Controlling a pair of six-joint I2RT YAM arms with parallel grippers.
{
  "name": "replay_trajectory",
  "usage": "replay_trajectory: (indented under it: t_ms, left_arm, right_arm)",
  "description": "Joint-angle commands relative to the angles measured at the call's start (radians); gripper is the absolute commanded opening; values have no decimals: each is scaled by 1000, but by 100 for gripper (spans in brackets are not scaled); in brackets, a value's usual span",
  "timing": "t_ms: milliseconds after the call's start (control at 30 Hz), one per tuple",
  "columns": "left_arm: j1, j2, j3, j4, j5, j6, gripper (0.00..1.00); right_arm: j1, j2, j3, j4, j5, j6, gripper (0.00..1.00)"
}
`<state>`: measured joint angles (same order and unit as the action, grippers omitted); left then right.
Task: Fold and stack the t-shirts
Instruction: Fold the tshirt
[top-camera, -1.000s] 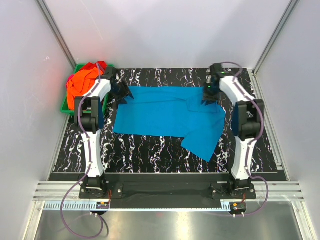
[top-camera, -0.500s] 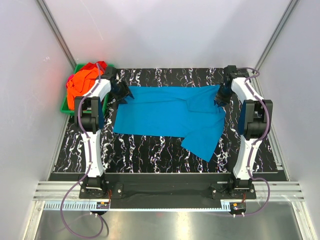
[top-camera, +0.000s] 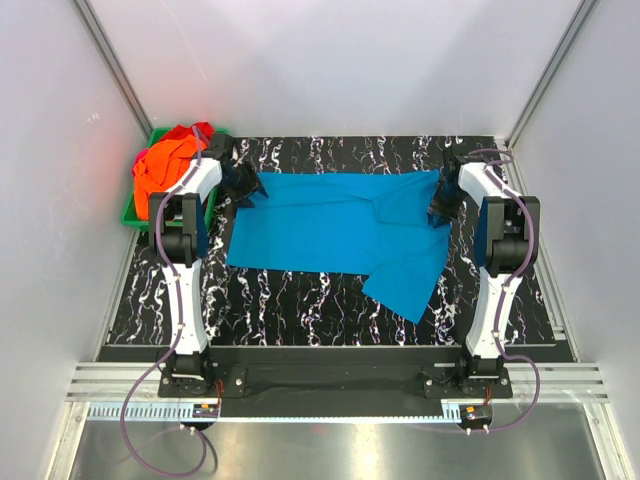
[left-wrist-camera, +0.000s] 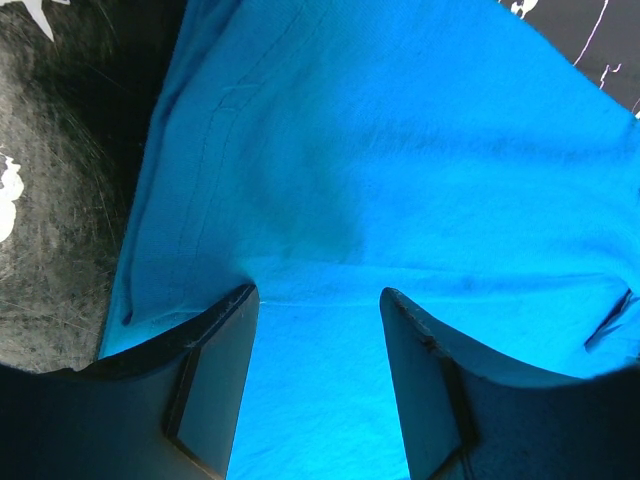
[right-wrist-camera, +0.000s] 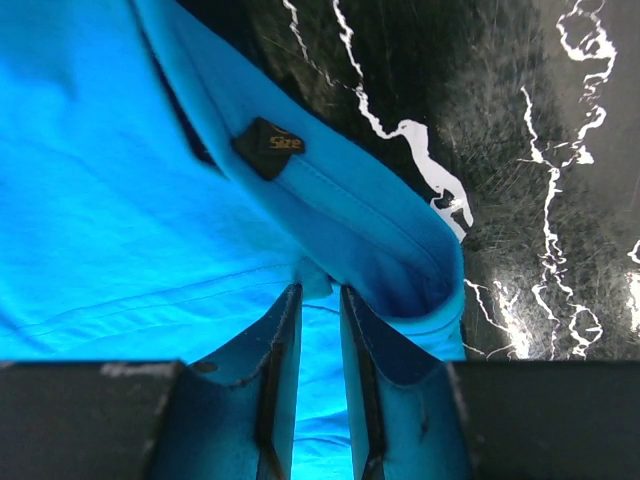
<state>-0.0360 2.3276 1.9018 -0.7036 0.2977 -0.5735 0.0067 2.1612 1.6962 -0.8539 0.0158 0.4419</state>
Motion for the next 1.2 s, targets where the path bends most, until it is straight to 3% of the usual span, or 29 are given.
replay_trajectory:
  t_ms: [0, 333, 1167]
  left_arm:
    - [12, -8, -32, -11, -29, 11, 59]
    - [12, -11, -43, -7, -32, 8, 60]
    - [10, -16, -53, 1, -28, 3, 60]
  right_arm:
    - [4, 3, -21, 35, 7, 11, 29]
    - [6, 8, -18, 47, 29, 4, 14]
    - [6, -8, -3, 69, 35, 4, 27]
